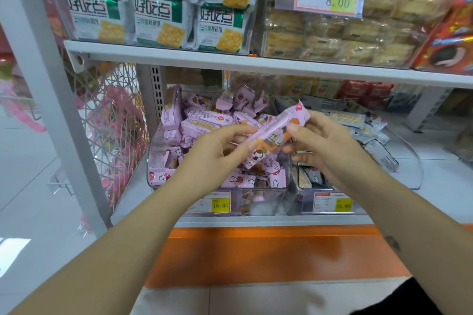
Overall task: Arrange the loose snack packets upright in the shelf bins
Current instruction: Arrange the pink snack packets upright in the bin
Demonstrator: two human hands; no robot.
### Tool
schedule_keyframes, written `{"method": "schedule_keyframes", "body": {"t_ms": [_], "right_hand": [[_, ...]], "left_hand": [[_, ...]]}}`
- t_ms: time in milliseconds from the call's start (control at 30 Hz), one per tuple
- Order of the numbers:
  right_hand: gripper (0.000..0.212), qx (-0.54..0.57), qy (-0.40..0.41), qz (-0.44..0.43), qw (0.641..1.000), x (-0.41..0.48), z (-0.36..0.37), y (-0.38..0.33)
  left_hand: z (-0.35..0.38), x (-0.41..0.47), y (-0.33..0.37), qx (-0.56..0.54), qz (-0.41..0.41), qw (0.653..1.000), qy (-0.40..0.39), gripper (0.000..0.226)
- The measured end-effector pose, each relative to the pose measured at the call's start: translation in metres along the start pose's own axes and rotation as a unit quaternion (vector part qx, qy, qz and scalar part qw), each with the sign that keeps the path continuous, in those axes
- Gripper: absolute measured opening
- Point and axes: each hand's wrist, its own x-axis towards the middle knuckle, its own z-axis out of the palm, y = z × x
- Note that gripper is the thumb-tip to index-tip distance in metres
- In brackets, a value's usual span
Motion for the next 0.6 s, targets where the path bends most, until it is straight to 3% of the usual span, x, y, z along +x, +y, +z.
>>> {"method": "schedule_keyframes", "body": {"t_ms": [133, 267, 433, 600], "right_hand": [[0.031, 0.020, -0.014, -0.038, 0.999, 0.002, 0.000, -0.001], [0.028, -0.031, 0.005, -0.081, 0.996, 0.001, -0.002, -0.006], [0.022, -0.194, 0.029, -0.114, 0.974, 0.002, -0.007, -0.003], [0.031, -0.267, 0.001, -0.092, 0.959, 0.004, -0.002, 0.012]], "left_hand": [[0.001, 0.001, 0.007, -0.039, -0.011, 0.999, -0.017, 0.023], [0.002, 0.002, 0.002, -0.031, -0.006, 0.999, -0.029, 0.016], [0.000, 0.001, -0.017, 0.163, -0.032, 0.983, -0.073, 0.029], [0.007, -0.002, -0.023, 0.361, -0.025, 0.925, -0.114, 0.029]]}}
